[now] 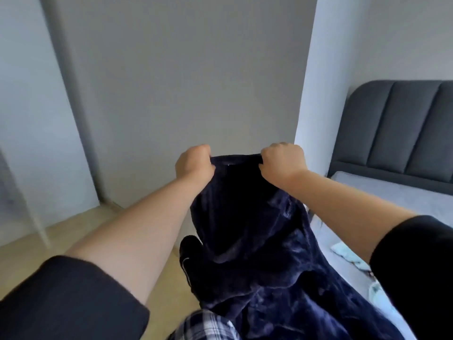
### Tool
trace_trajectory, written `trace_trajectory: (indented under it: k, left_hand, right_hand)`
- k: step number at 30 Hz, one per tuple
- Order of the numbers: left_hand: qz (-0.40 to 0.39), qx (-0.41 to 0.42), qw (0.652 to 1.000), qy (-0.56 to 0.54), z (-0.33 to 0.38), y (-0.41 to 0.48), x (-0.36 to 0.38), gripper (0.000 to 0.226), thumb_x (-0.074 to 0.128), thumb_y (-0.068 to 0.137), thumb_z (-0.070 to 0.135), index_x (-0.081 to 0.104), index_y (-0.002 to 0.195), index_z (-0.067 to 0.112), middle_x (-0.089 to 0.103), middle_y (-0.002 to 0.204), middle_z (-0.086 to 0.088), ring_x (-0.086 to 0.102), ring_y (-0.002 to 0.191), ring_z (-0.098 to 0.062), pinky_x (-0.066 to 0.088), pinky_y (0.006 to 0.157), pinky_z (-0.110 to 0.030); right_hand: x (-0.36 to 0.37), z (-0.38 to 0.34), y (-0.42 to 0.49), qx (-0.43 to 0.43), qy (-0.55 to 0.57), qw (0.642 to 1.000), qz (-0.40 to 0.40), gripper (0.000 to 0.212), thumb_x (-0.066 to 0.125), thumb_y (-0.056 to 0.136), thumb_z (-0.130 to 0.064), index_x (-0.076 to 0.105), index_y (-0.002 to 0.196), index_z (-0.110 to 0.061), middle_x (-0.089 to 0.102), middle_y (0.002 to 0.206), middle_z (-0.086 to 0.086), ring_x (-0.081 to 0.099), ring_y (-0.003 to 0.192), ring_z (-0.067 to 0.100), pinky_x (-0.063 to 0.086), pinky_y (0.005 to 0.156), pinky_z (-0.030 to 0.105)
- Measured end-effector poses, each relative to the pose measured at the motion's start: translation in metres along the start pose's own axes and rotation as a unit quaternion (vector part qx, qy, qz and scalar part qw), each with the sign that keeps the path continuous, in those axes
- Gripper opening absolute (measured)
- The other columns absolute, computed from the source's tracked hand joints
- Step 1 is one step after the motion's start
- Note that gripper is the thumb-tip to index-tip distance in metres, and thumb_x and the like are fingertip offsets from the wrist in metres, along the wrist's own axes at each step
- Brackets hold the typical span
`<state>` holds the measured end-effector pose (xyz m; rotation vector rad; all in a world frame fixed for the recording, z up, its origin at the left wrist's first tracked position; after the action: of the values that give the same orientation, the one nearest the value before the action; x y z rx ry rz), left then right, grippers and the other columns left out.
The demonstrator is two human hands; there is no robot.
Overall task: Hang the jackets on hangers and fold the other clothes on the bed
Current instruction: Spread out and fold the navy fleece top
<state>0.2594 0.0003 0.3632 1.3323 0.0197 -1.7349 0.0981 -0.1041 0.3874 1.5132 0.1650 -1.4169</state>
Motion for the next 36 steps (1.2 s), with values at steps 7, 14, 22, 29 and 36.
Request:
trace_trajectory:
  k: [7,14,22,29,36]
  left_hand:
    - [0.188,0.008,0.974,0.124,0.007,0.054,-0.174,0.017,0.055,0.087,0.003,0.064,0.098,0.012,0.056,0.106,-0.011,0.058,0.085,-0.032,0.04,0.063,-0.032]
    - [0.022,-0.1,0.968,0.228,-0.064,0.087,-0.24,0.009,0.049,0.079,0.006,0.056,0.077,0.012,0.052,0.076,0.0,0.051,0.065,-0.018,0.035,0.05,-0.023]
    - [-0.086,-0.196,0.961,0.177,-0.152,0.099,-0.252,0.01,0.051,0.09,0.014,0.052,0.082,0.009,0.05,0.08,-0.007,0.053,0.063,-0.022,0.043,0.053,-0.027]
    - [-0.102,-0.143,0.957,0.233,-0.169,0.109,-0.238,0.007,0.048,0.084,0.003,0.054,0.08,0.006,0.051,0.079,-0.005,0.05,0.066,-0.019,0.042,0.056,-0.026]
    - [-0.017,-0.232,0.969,0.077,-0.196,0.106,-0.236,0.013,0.041,0.079,0.002,0.049,0.07,0.007,0.052,0.07,-0.009,0.05,0.061,-0.024,0.041,0.057,-0.028]
  right_hand:
    - [-0.133,-0.032,0.093,0.048,0.069,0.991,0.101,0.01,0.047,0.091,-0.014,0.045,0.081,-0.013,0.052,0.072,0.006,0.045,0.063,0.028,0.029,0.051,0.028]
    - [-0.153,-0.043,0.152,0.088,0.126,0.987,-0.039,0.011,0.045,0.085,-0.007,0.044,0.074,-0.01,0.048,0.072,0.005,0.051,0.067,0.026,0.041,0.064,0.032]
    - [-0.105,-0.079,0.182,0.085,0.127,0.987,-0.054,0.01,0.046,0.084,-0.007,0.043,0.076,-0.011,0.046,0.069,0.006,0.05,0.065,0.025,0.041,0.062,0.03]
    - [-0.076,-0.098,0.199,0.11,0.344,0.932,0.006,0.015,0.043,0.074,0.004,0.046,0.064,-0.007,0.047,0.061,0.009,0.042,0.053,0.023,0.03,0.047,0.024]
    - [-0.037,-0.123,0.197,0.011,0.118,0.975,-0.188,0.019,0.046,0.089,-0.004,0.059,0.101,0.003,0.061,0.102,0.016,0.058,0.08,0.03,0.046,0.058,0.028]
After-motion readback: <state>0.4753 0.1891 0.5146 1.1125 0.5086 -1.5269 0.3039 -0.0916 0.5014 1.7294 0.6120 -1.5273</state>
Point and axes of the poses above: each hand's wrist, its own y-axis towards the middle knuckle, its own x-axis out of the palm, z = x × y, the point moved 8 cm from there along y, towards the middle knuckle
